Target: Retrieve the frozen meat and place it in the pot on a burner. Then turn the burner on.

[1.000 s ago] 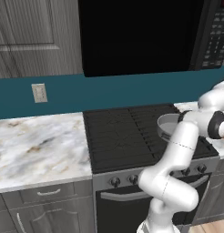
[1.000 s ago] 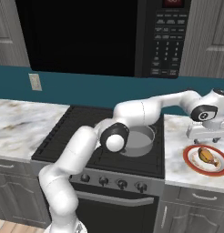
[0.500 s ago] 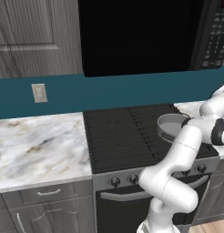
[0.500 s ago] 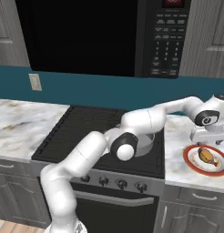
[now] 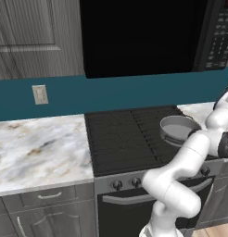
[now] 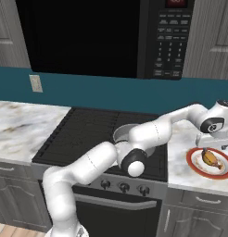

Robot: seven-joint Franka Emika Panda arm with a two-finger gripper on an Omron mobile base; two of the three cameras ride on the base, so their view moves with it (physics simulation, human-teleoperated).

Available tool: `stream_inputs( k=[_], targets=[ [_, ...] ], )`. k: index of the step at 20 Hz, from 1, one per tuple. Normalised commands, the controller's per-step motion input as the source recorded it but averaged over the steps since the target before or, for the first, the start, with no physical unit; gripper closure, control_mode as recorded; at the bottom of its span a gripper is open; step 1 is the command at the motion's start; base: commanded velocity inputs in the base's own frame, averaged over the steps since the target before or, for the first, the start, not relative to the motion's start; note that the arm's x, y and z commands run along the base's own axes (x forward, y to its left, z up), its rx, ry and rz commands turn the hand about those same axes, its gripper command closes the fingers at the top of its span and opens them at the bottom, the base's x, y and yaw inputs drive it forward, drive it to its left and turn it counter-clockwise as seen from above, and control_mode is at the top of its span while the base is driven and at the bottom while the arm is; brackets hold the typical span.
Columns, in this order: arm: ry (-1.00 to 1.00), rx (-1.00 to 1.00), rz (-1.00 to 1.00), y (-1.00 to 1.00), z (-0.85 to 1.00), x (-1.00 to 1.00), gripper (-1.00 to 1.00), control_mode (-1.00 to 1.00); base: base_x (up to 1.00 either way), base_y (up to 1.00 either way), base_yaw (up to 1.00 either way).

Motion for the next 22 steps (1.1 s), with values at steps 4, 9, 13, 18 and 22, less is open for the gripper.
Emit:
stream_inputs(
  k=[4, 9, 13, 18, 22],
  targets=[
    [0.08, 0.02, 0.03, 0.0, -0.12, 0.0, -1.0, -1.0, 0.0, 0.0, 0.0],
    [0.08, 0.02, 0.02, 0.01, -0.11, 0.0, -1.0, -1.0, 0.0, 0.0, 0.0],
    [0.08, 0.03, 0.02, 0.03, -0.16, 0.0, -1.0, -1.0, 0.0, 0.0, 0.0],
    [0.05, 0.0, 0.0, 0.0, -0.14, 0.0, -1.0, -1.0, 0.0, 0.0, 0.0],
    [0.07, 0.02, 0.0, 0.0, -0.15, 0.0, -1.0, -1.0, 0.0, 0.0, 0.0]
  ],
)
